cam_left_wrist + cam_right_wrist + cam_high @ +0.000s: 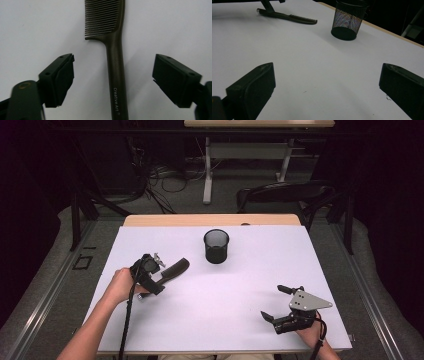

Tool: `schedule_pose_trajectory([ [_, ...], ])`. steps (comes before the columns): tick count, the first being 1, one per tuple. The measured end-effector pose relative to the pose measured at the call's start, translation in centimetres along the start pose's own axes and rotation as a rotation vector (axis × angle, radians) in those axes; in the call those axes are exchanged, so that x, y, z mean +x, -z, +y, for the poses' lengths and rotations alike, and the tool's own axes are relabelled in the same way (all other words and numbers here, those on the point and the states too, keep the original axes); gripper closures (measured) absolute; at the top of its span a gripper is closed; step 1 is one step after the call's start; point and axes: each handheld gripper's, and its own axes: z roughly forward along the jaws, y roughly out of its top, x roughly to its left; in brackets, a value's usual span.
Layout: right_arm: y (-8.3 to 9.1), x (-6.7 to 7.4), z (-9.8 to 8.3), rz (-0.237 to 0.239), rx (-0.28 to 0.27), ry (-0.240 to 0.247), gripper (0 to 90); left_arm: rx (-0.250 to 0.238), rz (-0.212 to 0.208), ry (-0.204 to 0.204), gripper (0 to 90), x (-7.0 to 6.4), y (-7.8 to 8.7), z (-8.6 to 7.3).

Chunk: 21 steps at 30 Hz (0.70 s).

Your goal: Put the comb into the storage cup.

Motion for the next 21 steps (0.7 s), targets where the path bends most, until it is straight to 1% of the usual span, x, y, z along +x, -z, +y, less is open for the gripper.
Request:
schedule_pose_trajectory([
  [1, 0.0, 0.0, 0.0, 0.0, -0.001, 0.0, 0.2, 0.006, 0.001, -0.002, 24.4, 0.0, -0.1, 0.1],
  [2, 0.0, 0.0, 0.0, 0.0, 0.0, 0.002, 0.2, 0.011, 0.002, -0.006, 25.4, 0.0, -0.2, 0.1],
  [3, 0.0, 0.0, 0.0, 0.0, 0.0, 0.001, 0.2, 0.017, -0.006, -0.009, 31.8, 0.0, -0.2, 0.2],
  [5, 0.0, 0.0, 0.0, 0.0, 0.001, 0.001, 0.2, 0.027, -0.009, -0.011, 33.1, 0.0, -0.3, 0.4],
  [6, -0.1, 0.0, 0.0, 0.0, 0.001, 0.001, 0.2, 0.035, -0.009, -0.017, 40.1, 0.0, -0.4, 0.4],
  [7, -0.1, 0.0, 0.0, 0.0, 0.001, 0.001, 0.2, 0.033, -0.014, -0.01, 40.1, 0.0, -0.5, 0.5],
  [8, -0.1, 0.0, 0.0, 0.002, 0.003, 0.0, 0.2, 0.049, -0.032, -0.012, 44.5, 0.1, -0.8, 0.6],
  [10, -0.1, 0.0, 0.0, 0.001, 0.002, 0.0, 0.2, 0.055, -0.037, -0.006, 45.5, 0.1, -0.9, 0.7],
  [11, -0.1, 0.0, 0.0, 0.002, 0.003, 0.0, 0.2, 0.062, -0.044, -0.002, 49.7, 0.2, -1.0, 0.7],
  [13, -0.1, 0.0, 0.0, -0.001, 0.002, 0.002, 0.2, 0.061, -0.061, 0.006, 53.3, 0.3, -1.2, 0.9],
  [14, -0.1, 0.0, 0.0, -0.001, 0.002, 0.002, 0.2, 0.065, -0.065, 0.01, 53.3, 0.3, -1.2, 0.9],
  [15, 0.0, 0.0, 0.0, -0.001, 0.0, 0.003, 0.3, 0.065, -0.072, 0.019, 57.1, 0.5, -1.2, 1.1],
  [16, 0.0, 0.0, 0.0, -0.001, 0.0, 0.003, 0.3, 0.065, -0.072, 0.019, 58.7, 0.5, -1.2, 1.1],
  [20, 0.0, 0.0, 0.0, 0.0, 0.002, 0.001, 0.3, 0.075, -0.077, 0.019, 59.7, 0.7, -1.4, 1.4],
  [21, 0.0, 0.0, 0.0, 0.001, 0.002, 0.002, 0.3, 0.085, -0.083, 0.019, 60.2, 0.8, -1.5, 1.5],
])
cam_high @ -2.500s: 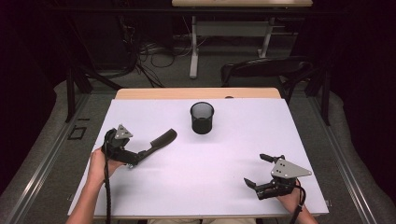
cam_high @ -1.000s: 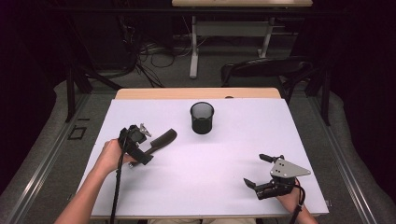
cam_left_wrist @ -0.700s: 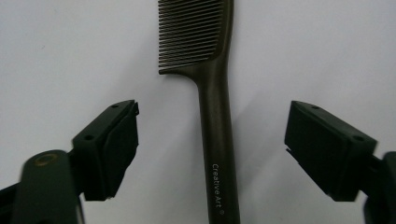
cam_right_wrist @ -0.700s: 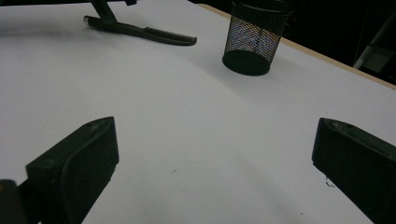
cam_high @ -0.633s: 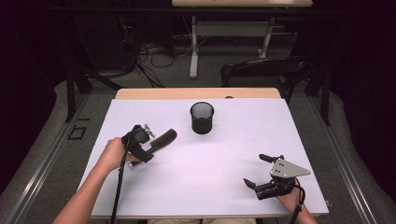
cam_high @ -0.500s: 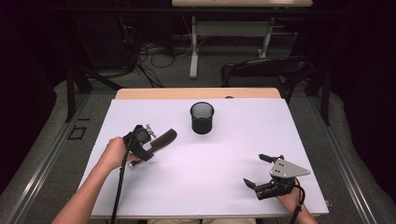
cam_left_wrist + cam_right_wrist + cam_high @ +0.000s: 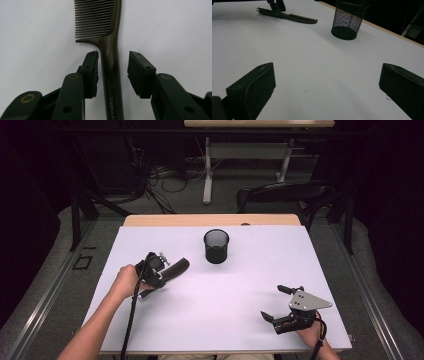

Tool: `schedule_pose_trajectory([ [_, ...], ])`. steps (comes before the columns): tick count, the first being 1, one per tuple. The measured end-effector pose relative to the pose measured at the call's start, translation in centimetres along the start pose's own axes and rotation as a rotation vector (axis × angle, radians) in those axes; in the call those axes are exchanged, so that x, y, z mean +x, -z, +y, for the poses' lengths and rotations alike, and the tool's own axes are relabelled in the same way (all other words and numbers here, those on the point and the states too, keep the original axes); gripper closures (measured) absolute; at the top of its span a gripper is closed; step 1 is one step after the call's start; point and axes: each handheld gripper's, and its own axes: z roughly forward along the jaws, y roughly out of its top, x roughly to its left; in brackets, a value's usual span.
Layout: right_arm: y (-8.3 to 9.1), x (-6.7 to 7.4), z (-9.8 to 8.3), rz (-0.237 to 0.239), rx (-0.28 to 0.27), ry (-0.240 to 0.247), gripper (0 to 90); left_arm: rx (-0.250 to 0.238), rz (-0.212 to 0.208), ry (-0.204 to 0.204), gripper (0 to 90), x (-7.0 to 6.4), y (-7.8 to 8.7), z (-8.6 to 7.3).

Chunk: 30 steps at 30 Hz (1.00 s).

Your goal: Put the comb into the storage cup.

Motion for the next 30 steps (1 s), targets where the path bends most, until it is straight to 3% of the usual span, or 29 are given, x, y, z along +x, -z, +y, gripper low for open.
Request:
schedule_pose_trajectory([
  [5, 0.0, 0.0, 0.0, 0.0, 0.001, -0.002, 0.3, 0.029, -0.017, -0.001, 61.1, 0.4, -0.7, 0.1],
  [17, 0.0, 0.0, 0.0, 0.002, 0.005, 0.003, 0.3, 0.041, -0.035, -0.009, 68.7, 0.7, -1.2, 0.2],
  [30, 0.0, 0.0, 0.0, 0.002, 0.004, 0.005, 0.3, 0.004, -0.049, -0.014, 72.5, 0.6, -0.7, 0.0],
])
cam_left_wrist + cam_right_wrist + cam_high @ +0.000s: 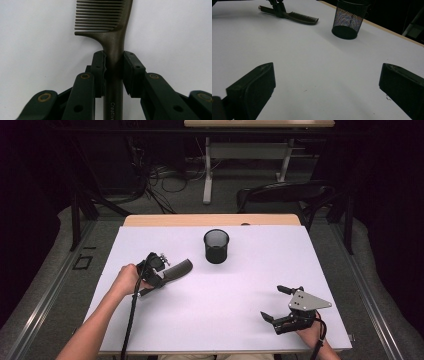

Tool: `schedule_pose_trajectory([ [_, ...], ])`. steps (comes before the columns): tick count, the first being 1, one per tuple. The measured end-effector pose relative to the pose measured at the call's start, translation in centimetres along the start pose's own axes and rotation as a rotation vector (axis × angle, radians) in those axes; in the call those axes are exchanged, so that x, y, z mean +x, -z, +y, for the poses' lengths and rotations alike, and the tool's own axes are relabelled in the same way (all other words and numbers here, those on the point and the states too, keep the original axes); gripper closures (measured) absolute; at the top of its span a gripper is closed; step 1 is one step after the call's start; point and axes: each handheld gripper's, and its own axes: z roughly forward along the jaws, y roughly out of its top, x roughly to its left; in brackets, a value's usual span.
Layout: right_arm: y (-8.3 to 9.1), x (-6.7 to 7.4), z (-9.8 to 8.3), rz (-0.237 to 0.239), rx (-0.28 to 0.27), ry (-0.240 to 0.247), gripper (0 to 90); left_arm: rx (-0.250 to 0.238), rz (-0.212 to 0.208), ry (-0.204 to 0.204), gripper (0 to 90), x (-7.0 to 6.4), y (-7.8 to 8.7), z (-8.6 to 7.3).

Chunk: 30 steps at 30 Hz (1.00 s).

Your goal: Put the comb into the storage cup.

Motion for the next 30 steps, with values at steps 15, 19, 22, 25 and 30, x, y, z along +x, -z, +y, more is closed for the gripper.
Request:
schedule_pose_trajectory([
  [15, -0.1, 0.0, 0.0, 0.0, 0.003, -0.003, 0.3, -0.115, 0.014, 0.067, 72.5, -0.2, 1.7, -1.2],
  [19, -0.1, 0.0, 0.0, 0.0, 0.003, -0.004, 0.3, -0.146, 0.023, 0.076, 72.6, -0.2, 2.1, -1.4],
  [22, 0.0, 0.0, 0.0, -0.002, 0.004, -0.003, 0.3, -0.17, 0.029, 0.078, 72.5, -0.2, 2.4, -1.6],
  [25, 0.0, 0.0, 0.0, -0.004, 0.001, -0.003, 0.3, -0.199, 0.028, 0.091, 72.6, -0.2, 2.6, -1.8],
  [30, 0.0, 0.0, 0.0, -0.004, 0.001, -0.002, 0.3, -0.258, 0.04, 0.106, 72.6, -0.3, 3.0, -2.3],
])
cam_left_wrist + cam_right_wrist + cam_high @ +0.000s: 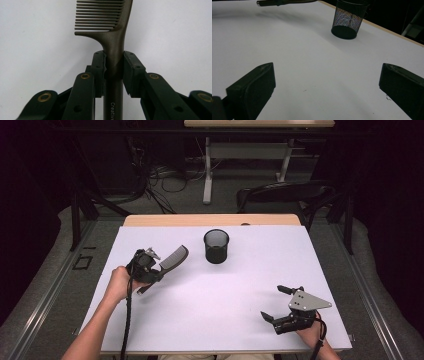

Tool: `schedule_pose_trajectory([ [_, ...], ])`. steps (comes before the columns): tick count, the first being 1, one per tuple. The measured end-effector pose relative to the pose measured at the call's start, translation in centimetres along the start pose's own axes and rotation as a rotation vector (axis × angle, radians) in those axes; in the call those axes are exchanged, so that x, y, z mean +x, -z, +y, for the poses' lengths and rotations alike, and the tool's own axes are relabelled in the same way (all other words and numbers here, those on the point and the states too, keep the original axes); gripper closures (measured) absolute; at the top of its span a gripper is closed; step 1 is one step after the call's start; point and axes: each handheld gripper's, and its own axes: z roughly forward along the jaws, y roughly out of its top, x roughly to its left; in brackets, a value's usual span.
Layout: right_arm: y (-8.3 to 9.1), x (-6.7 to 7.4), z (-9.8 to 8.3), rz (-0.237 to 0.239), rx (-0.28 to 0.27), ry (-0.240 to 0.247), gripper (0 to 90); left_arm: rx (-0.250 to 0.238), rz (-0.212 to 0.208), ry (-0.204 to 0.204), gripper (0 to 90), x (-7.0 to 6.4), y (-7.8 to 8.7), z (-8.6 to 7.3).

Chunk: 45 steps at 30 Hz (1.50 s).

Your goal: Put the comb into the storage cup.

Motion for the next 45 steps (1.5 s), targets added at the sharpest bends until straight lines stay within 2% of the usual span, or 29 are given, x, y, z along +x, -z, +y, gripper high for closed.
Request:
schedule_pose_trajectory([
  [5, 0.0, 0.0, 0.0, -0.001, -0.001, -0.001, 0.3, -0.053, 0.002, 0.029, 72.6, 0.1, 0.0, -0.7],
  [14, 0.0, 0.0, 0.0, 0.0, 0.001, 0.002, 0.3, -0.125, 0.006, 0.056, 72.6, -0.1, -0.1, -1.3],
  [26, 0.0, 0.0, 0.0, 0.002, 0.001, 0.0, 0.3, -0.179, 0.03, 0.055, 72.6, -0.6, -0.2, -1.6],
  [35, 0.0, 0.0, 0.0, 0.002, 0.001, -0.001, 0.3, -0.244, 0.046, 0.081, 72.6, -0.3, 0.1, -2.0],
  [45, 0.0, 0.0, 0.0, 0.001, 0.001, 0.0, 0.3, -0.29, 0.068, 0.093, 72.6, -0.4, 0.2, -2.2],
])
